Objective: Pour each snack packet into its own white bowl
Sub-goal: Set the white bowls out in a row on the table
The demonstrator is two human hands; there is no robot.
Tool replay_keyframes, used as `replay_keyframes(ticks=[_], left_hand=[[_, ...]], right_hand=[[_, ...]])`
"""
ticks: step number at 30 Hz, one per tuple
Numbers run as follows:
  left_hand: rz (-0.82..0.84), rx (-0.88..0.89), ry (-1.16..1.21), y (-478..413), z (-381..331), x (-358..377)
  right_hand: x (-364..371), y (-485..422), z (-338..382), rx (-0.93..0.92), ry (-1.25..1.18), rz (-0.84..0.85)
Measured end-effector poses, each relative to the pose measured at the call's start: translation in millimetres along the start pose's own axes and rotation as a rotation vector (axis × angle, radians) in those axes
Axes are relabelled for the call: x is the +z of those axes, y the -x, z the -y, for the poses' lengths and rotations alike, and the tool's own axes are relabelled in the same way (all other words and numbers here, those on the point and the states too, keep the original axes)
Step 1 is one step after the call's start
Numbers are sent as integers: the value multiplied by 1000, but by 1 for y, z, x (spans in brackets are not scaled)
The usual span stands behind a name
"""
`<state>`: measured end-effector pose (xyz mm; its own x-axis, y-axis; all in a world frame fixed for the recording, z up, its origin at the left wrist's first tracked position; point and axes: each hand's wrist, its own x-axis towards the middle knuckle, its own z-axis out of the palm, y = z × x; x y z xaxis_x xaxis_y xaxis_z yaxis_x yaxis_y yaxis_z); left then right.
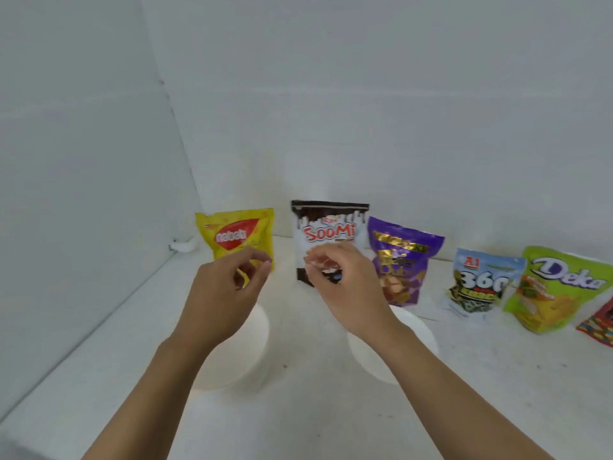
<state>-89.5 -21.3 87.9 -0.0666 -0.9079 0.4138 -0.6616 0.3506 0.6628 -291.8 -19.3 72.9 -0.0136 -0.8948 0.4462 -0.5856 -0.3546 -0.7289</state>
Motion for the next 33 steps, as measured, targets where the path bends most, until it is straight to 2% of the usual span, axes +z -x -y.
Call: replay_keyframes(ticks=[4, 9, 13, 17, 21, 26, 33], left_hand=[[-16, -66, -106, 17, 47, -28], [166, -232, -342, 51, 102, -38], [321, -380, -304, 67, 127, -35], [372, -443, -208, 69, 138, -36], [368, -421, -251, 62, 139, -45], [346, -308, -402, 38, 126, -61], [242, -133, -245, -3, 76, -72]], right_hand=[[53, -4, 10, 2, 26, 111], [103, 14, 1, 130, 51, 272], [124, 33, -10, 260, 93, 389], [128, 42, -17, 343, 112, 456], [127, 40, -14, 355, 97, 418], [117, 30, -2, 308, 91, 337], [64, 0, 18, 206, -61, 84]])
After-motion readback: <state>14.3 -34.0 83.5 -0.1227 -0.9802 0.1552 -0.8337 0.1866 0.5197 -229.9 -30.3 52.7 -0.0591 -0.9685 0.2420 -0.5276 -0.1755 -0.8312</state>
